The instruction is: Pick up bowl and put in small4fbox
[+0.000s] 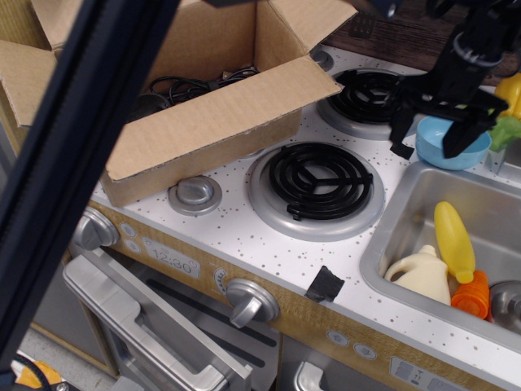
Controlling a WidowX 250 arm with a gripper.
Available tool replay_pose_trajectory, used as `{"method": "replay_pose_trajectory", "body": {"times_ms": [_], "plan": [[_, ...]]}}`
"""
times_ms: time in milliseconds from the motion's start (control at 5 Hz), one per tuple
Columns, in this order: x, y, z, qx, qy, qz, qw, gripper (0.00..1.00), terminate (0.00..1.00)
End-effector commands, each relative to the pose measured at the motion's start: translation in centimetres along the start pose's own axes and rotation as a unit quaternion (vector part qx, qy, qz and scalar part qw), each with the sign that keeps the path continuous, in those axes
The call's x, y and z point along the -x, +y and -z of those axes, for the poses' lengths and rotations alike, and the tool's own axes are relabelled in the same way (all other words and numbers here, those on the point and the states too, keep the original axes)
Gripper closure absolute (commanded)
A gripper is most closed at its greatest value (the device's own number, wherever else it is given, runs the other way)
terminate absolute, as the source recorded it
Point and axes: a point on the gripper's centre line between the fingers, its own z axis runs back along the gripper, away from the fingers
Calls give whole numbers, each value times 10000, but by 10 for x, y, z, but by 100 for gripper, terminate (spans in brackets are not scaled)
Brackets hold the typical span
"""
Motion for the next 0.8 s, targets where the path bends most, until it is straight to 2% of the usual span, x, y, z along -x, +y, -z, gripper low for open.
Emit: {"method": "replay_pose_trajectory", "body": {"times_ms": [0,400,600], "plan": [[-32,1,-25,435,-444,-359,9974,0,0],[-38,-2,-12,613,-585,-441,9954,0,0],[-38,-2,-1,805,-544,-521,9939,0,0]]}}
